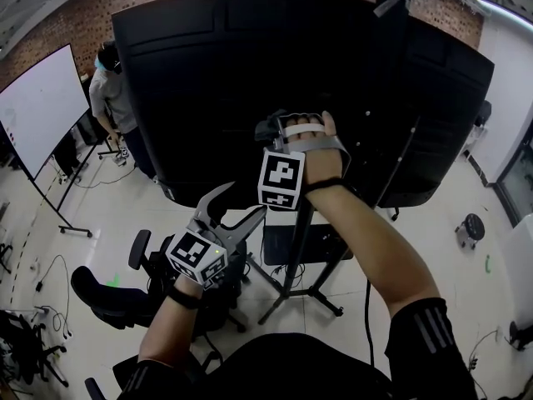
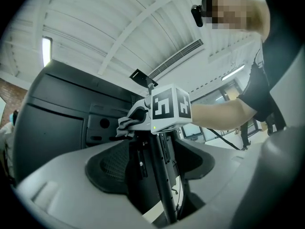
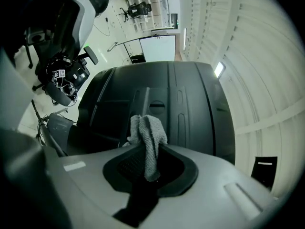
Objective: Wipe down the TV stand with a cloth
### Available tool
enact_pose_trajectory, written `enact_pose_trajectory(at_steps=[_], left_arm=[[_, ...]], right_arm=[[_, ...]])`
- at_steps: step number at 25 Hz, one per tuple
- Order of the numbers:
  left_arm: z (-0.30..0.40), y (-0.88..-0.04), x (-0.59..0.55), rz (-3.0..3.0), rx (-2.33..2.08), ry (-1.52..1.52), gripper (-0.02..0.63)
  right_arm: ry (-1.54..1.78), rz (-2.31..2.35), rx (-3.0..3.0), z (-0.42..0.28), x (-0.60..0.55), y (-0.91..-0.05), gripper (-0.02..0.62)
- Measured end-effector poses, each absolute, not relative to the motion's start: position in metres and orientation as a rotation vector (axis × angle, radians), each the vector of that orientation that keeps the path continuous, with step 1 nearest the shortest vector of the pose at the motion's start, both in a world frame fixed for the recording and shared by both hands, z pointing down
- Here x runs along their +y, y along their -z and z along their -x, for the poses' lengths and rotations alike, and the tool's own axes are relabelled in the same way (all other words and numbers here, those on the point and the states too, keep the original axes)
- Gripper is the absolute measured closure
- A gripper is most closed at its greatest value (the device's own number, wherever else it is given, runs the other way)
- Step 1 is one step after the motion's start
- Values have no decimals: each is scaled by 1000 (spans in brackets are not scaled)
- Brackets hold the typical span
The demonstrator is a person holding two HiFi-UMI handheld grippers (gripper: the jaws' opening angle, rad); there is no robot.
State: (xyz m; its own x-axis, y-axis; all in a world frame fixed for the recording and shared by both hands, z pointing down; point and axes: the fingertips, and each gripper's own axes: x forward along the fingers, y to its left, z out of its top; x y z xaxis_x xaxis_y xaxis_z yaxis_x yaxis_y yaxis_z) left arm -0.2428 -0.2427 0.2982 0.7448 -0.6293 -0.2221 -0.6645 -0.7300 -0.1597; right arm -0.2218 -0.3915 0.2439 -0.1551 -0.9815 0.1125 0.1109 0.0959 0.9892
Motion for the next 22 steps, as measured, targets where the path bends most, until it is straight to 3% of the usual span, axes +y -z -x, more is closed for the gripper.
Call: enact_pose_trajectory(at_steps=[22], left_arm=[[298, -302, -254, 2668, 1168, -210, 282]], right_arm=[[1432, -933, -1506, 319, -386, -249, 537]])
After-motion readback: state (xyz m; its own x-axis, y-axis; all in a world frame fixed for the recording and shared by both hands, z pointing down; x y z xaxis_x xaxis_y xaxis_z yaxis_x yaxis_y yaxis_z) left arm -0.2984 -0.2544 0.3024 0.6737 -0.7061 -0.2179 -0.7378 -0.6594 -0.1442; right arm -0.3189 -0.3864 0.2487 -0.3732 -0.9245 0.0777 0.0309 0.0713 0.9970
